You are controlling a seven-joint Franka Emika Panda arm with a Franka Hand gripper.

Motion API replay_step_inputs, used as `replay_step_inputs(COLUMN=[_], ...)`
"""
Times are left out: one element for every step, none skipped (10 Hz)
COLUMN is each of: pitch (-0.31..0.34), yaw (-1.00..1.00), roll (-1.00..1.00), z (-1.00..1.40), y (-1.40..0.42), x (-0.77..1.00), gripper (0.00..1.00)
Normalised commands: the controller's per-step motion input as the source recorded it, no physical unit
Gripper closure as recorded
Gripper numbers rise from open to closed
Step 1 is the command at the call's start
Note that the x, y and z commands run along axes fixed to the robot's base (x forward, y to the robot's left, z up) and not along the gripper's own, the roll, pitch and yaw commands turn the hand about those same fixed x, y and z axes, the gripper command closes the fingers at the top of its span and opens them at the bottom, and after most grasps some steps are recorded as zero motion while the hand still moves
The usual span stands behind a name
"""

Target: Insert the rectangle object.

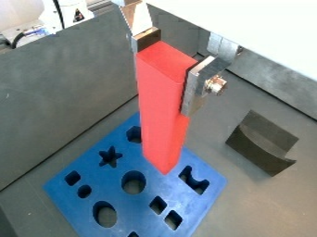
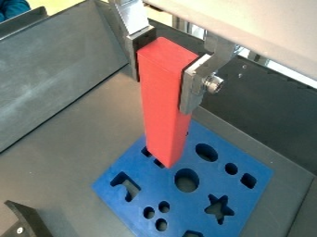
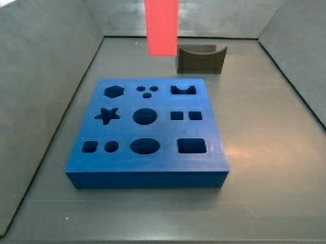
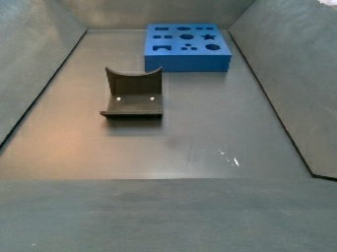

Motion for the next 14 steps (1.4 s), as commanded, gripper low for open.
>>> replay_step_inputs(pitch=[0.000, -0.011, 0.007, 0.021, 0.031, 0.036, 0.064, 0.106, 0.200, 0.187, 0.143, 0.080, 0.034, 0.010], yaw=[0.00, 0.00, 0.00, 0.00, 0.00, 0.00, 0.00, 0.00, 0.03, 0.14, 0.15, 0.26, 0.10, 0.00], roll=[-0.01, 0.00, 0.10, 0.13, 0.16, 0.18, 0.21, 0.19, 0.16, 0.07, 0.00, -0.10, -0.13, -0.05], z=[-0.05, -0.25, -0.21, -0.25, -0.38, -0.57, -0.60, -0.65, -0.62, -0.55, -0.40, -0.43, -0.27, -0.01], y=[0.09, -0.16, -0.69, -0.67, -0.63, -0.62, -0.57, -0.55, -0.52, -0.46, -0.36, -0.23, -0.07, 0.00], x=[0.00, 0.03, 0.82, 0.81, 0.80, 0.77, 0.75, 0.69, 0.61, 0.60, 0.45, 0.31, 0.21, 0.02], gripper=[1.00, 1.00, 1.00, 1.00, 1.00, 1.00, 1.00, 1.00, 1.00, 1.00, 1.00, 1.00, 1.00, 1.00])
